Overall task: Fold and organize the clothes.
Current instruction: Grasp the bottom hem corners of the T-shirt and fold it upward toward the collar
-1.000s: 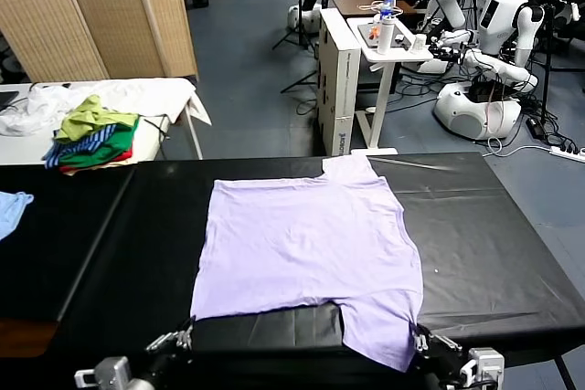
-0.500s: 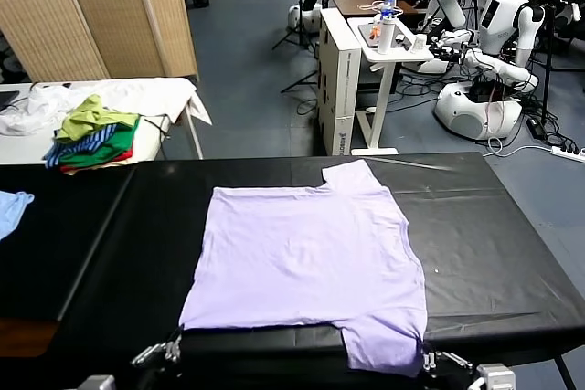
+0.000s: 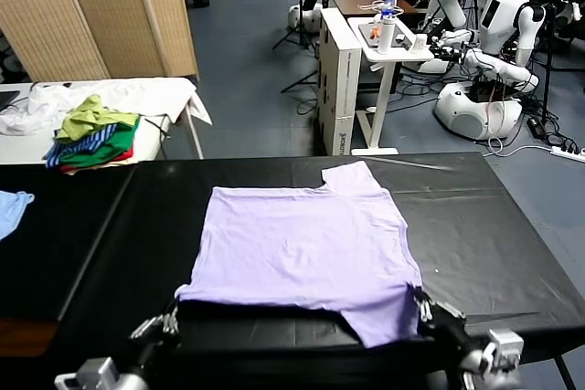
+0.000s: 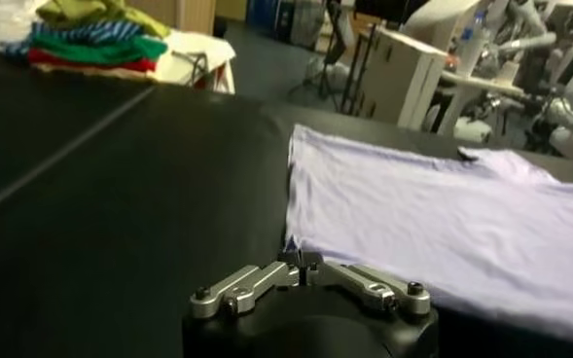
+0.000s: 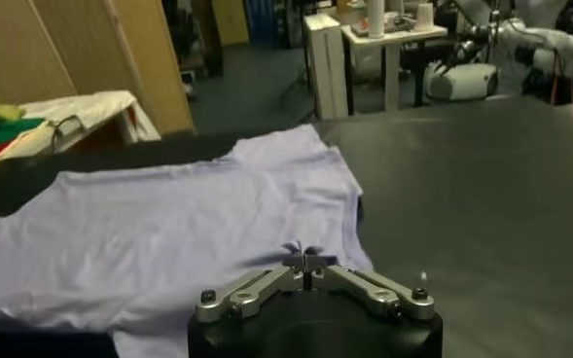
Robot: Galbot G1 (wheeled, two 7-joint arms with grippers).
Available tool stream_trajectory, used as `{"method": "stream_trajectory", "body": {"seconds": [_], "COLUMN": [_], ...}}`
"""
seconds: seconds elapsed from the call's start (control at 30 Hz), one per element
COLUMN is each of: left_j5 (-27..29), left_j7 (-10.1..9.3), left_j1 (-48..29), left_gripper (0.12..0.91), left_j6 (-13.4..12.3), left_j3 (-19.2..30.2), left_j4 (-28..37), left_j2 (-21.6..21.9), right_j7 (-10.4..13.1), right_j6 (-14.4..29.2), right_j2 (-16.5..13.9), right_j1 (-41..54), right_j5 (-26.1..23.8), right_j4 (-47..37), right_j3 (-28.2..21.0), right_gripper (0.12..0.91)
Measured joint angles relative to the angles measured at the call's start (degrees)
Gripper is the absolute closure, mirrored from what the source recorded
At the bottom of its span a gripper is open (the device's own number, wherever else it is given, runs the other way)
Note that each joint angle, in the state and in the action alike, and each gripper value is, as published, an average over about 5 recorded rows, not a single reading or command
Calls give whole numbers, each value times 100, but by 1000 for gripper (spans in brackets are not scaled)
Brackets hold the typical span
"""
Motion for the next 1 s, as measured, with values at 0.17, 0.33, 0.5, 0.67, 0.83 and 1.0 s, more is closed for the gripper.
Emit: {"method": "stream_trajectory", "body": {"seconds": [0.17,0.33,0.5,0.67,0.83,1.0], "left_j5": [54,44,35,34,36,58], "left_j7": [17,20,21,21,18,33], "left_j1": [-294,-563,-772,-956,-1105,-1167], "left_gripper": [885,885,885,885,885,792], "left_j6": [11,52,86,113,116,99], "left_j3": [99,168,234,326,386,407], "left_j4": [258,495,697,872,1009,1020], "left_j2": [118,251,378,483,515,446], "right_j7": [8,12,19,6,-171,-328], "right_j6": [19,39,47,50,5,-195], "right_j2": [-12,-23,4,29,19,-50], "right_j1": [481,823,1026,1079,1042,874], "right_j5": [-103,-188,-304,-368,-371,-385], "right_j4": [-372,-641,-844,-962,-899,-678], "right_j3": [-288,-487,-601,-626,-568,-447], "right_gripper": [886,886,886,886,829,558]}}
